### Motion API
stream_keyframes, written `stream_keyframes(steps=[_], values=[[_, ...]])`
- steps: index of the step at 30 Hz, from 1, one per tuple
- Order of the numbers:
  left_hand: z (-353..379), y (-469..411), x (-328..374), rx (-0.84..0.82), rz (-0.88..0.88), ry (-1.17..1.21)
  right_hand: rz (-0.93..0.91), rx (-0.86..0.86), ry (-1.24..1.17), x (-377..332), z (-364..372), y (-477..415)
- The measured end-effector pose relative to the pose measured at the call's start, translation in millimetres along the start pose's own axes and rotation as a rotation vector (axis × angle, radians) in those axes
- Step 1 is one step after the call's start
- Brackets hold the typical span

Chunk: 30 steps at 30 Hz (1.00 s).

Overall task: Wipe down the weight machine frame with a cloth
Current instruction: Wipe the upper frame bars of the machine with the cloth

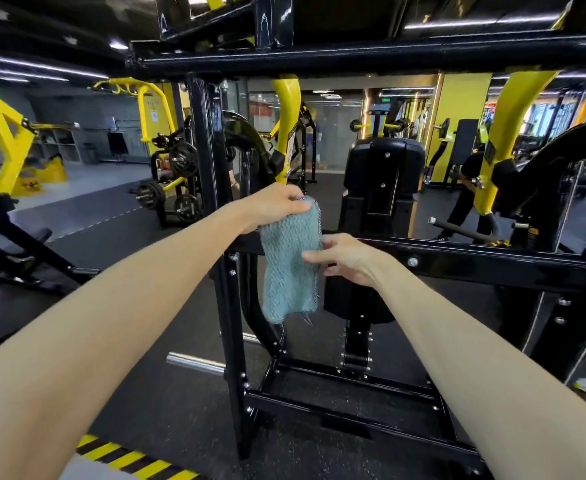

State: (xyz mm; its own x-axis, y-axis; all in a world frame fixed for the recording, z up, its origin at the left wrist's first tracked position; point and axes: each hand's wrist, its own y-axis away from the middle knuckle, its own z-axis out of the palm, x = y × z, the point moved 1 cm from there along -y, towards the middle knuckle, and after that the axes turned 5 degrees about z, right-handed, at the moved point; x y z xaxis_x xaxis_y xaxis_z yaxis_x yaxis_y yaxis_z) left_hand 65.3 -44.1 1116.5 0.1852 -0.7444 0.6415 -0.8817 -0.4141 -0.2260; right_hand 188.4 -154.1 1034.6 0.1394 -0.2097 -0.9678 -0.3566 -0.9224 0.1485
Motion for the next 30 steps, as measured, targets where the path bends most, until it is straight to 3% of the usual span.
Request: stream_keyframes(steps=[4, 9, 14, 19, 22, 25, 30], values=[[-9.1, 1.0, 5.8, 0.046, -0.02, 0.053, 0.056, 0.032, 0.103, 24.0, 10.3, -4.8], [-24.7, 10.4, -6.8, 0.163, -0.126, 0.304, 0.085, 0.013, 0.023, 40.7, 14.6, -10.8], [-35.0, 28.8, -45.8, 0.323, -0.219, 0.338, 0.094, -0.027, -0.157, 45.9, 5.7, -8.3], [-35.2, 45.8, -74.8, 0.363, -0.239, 0.522, 0.145, -0.071, -0.105, 42.5, 3.3, -3.7], [-31.8, 51.9, -88.1, 0.439, -0.283, 0.717, 0.077, 0.023, -0.392, 42.1, 1.7, -8.3], [-17.6, 55.3, -97.3, 0.47, -0.369, 0.757, 0.018, 0.044, -0.715, 39.6, 7.5, -10.8], [-7.2, 60.7, -104.7, 0.539, -0.391, 0.909, 0.041, 0.332, -0.681, 39.9, 17.1, -19.5]])
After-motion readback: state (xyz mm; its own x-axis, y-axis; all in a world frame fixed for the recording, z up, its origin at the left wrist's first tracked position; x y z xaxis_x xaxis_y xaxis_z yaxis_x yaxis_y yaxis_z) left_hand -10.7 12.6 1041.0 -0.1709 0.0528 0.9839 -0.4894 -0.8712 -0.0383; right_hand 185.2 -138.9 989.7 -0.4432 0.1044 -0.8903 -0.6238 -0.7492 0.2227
